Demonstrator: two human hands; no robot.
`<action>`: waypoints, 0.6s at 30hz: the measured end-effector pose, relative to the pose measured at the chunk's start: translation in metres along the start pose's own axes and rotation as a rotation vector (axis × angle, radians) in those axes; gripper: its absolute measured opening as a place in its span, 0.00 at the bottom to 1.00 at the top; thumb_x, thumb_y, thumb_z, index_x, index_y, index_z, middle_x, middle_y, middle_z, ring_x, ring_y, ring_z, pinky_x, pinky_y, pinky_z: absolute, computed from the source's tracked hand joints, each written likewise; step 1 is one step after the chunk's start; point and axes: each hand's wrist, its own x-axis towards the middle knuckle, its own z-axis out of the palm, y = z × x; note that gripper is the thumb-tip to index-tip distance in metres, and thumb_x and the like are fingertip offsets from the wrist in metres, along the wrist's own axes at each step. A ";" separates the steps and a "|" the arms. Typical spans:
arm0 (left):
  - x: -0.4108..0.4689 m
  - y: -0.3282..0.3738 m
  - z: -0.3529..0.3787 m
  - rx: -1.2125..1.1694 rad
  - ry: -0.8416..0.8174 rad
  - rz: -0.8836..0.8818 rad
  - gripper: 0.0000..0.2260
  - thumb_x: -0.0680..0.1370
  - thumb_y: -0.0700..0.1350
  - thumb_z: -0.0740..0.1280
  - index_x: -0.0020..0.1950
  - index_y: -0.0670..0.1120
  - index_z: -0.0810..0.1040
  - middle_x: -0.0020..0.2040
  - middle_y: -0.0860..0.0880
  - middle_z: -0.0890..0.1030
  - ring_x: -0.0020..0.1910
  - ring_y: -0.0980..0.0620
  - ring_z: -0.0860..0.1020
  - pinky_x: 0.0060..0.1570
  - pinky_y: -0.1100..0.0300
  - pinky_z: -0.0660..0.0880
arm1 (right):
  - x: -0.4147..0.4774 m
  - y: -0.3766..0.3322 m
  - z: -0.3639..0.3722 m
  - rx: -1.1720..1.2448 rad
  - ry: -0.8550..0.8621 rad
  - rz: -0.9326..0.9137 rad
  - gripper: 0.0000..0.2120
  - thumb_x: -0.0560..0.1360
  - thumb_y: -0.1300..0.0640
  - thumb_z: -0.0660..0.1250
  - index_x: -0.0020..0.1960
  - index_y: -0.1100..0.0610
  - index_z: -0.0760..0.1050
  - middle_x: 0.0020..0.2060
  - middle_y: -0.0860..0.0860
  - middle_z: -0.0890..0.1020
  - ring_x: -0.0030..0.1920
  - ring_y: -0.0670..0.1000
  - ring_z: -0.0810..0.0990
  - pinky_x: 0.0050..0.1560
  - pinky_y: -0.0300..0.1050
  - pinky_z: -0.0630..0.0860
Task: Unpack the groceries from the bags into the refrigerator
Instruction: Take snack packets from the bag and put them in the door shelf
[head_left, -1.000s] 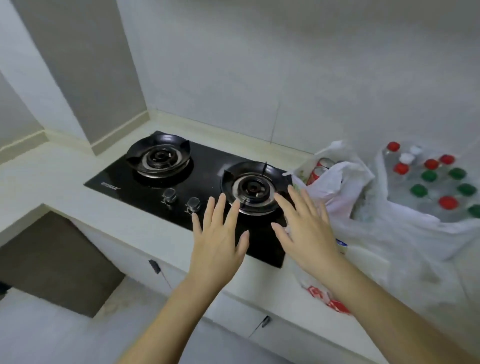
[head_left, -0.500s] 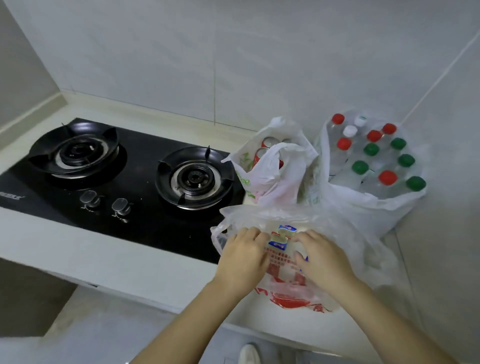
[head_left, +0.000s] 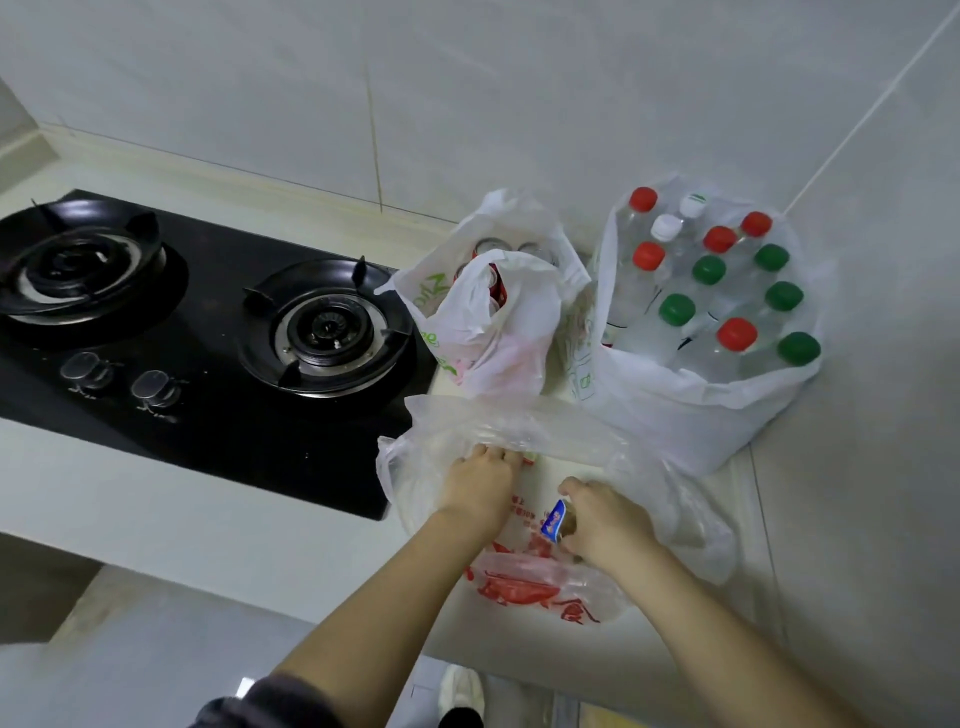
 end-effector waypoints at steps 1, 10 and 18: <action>0.001 0.000 0.001 0.009 0.008 -0.013 0.25 0.76 0.35 0.63 0.73 0.45 0.65 0.68 0.44 0.71 0.67 0.44 0.67 0.61 0.53 0.69 | 0.001 0.000 0.002 -0.002 -0.001 -0.002 0.23 0.74 0.55 0.67 0.68 0.50 0.67 0.59 0.50 0.76 0.57 0.54 0.77 0.49 0.48 0.78; 0.001 0.000 0.009 0.029 0.044 -0.100 0.14 0.77 0.37 0.64 0.62 0.45 0.75 0.60 0.45 0.77 0.61 0.45 0.72 0.54 0.57 0.69 | 0.012 0.000 0.011 -0.039 0.012 -0.027 0.16 0.73 0.56 0.69 0.59 0.54 0.71 0.54 0.51 0.74 0.52 0.54 0.78 0.40 0.44 0.71; -0.005 0.000 0.003 -0.063 0.047 -0.146 0.07 0.78 0.39 0.66 0.55 0.44 0.75 0.54 0.45 0.79 0.54 0.46 0.75 0.43 0.58 0.67 | 0.013 0.002 0.004 0.077 0.067 -0.047 0.09 0.75 0.54 0.68 0.53 0.57 0.74 0.49 0.53 0.79 0.46 0.55 0.78 0.39 0.43 0.69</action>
